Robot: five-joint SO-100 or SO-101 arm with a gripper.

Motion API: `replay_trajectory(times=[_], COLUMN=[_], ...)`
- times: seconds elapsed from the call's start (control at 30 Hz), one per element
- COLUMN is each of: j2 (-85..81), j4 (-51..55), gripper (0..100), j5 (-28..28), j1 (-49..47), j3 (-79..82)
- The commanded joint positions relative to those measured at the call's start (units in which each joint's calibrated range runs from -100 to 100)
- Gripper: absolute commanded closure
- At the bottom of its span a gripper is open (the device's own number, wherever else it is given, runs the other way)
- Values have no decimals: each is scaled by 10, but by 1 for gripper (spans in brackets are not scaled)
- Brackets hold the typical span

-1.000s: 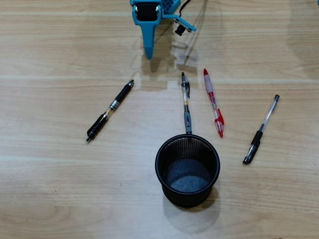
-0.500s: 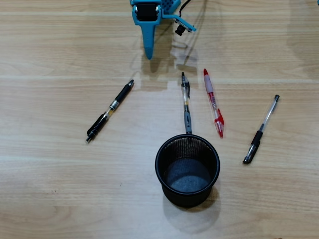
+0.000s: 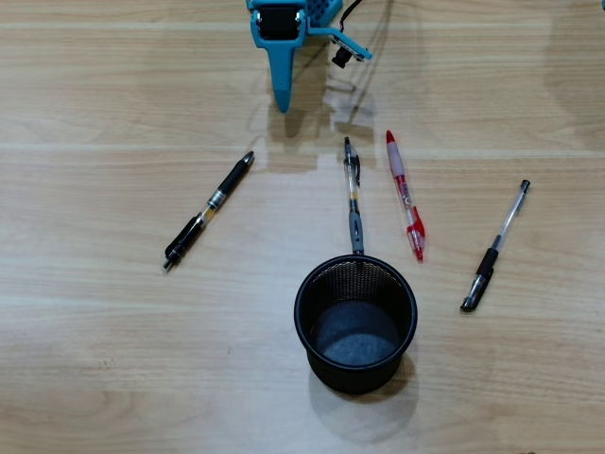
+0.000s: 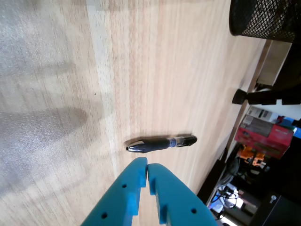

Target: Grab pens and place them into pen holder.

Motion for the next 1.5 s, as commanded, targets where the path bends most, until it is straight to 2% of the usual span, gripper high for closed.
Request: replay_trajectory(times=[0.0, 0.57, 0.8, 0.93, 1.1, 1.3, 1.47], j2=[-8, -9, -9, -9, -9, -8, 2], j4=[2, -9, -87, -94, -89, -89, -89], gripper=[98, 98, 98, 98, 98, 98, 98], j5=[2, 0, 0, -7, -80, -227, -318], j1=[6, 28, 22, 23, 31, 25, 25], j3=[2, -6, -58, -111, -138, -116, -109])
